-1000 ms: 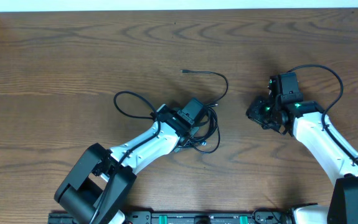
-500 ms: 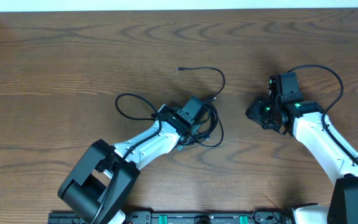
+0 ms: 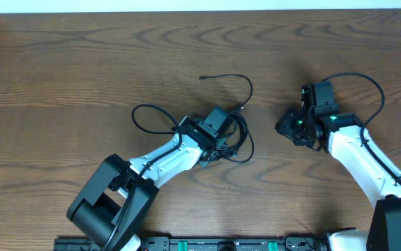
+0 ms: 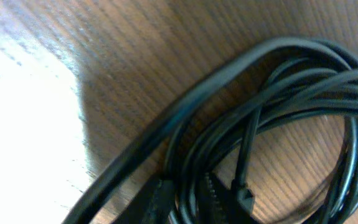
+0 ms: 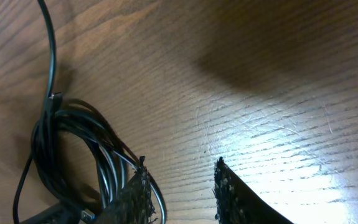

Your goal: Untangle cables

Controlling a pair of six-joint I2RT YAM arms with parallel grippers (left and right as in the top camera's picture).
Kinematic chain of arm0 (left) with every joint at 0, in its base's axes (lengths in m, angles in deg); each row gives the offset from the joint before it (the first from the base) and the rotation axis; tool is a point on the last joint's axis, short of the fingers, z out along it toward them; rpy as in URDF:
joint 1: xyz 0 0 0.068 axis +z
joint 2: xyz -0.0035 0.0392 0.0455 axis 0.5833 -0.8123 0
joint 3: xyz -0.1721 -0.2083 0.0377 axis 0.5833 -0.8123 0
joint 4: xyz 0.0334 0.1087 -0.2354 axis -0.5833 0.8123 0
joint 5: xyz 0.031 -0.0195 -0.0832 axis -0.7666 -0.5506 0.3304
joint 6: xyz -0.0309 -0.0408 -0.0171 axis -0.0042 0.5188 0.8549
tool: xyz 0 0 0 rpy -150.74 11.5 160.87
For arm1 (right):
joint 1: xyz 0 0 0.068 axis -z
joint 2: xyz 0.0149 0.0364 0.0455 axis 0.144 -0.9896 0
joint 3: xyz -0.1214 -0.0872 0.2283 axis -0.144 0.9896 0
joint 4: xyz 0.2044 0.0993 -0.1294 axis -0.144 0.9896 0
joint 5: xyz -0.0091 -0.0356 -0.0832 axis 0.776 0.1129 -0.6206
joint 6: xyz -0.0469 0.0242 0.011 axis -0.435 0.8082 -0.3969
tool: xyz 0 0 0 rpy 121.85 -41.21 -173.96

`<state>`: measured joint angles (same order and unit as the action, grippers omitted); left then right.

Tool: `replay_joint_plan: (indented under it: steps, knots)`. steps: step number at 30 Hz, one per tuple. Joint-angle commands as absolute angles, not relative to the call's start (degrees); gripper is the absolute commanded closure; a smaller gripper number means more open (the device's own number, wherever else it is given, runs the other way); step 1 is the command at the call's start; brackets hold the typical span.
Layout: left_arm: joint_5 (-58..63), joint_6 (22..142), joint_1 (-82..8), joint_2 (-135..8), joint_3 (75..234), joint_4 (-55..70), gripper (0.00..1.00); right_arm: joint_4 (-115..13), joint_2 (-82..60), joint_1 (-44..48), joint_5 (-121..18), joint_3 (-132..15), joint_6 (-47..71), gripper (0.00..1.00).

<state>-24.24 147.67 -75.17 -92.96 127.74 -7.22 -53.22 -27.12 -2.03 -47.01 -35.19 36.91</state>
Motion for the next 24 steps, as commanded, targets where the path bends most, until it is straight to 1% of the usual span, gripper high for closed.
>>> replay_joint_plan:
  steps: [1, 3, 7, 10, 12, 15, 17, 22, 24]
  knots:
    - [-20.6, 148.2, -75.6, -98.2, 124.1, -6.1, 0.89, -53.1, -26.8, -2.3, -47.6, -35.0, 36.2, 0.68]
    - [-20.6, 148.2, -75.6, -98.2, 124.1, -6.1, 0.92, -53.1, -26.8, -2.3, -47.6, -35.0, 36.2, 0.68]
    - [-20.6, 146.6, -75.6, -98.1, 124.1, -6.4, 0.93, -53.0, -26.8, -2.3, -47.6, -35.0, 36.2, 0.68]
    - [-20.8, 143.2, -75.6, -97.2, 124.4, -6.8, 0.93, -53.0, -26.8, -2.3, -47.6, -35.0, 36.2, 0.68]
    - [-21.7, 138.5, -75.6, -96.0, 124.9, -7.2, 0.93, -53.0, -26.8, -2.3, -47.6, -35.0, 36.2, 0.68]
    - [-23.7, 130.2, -75.6, -93.1, 125.7, -7.6, 0.93, -53.0, -26.8, -2.3, -47.0, -35.0, 36.2, 0.67]
    - [-24.7, 121.2, -75.6, -90.2, 125.8, -8.8, 0.93, -53.1, -26.8, -2.2, -46.2, -35.0, 36.2, 0.67]
    - [-23.8, 100.3, -75.6, -82.5, 125.8, -10.4, 0.93, -53.1, -26.8, -2.2, -43.9, -35.0, 36.2, 0.69]
    - [-21.8, 93.9, -75.6, -79.5, 125.8, -10.4, 0.93, -53.1, -26.8, -2.2, -42.6, -35.0, 36.1, 0.69]
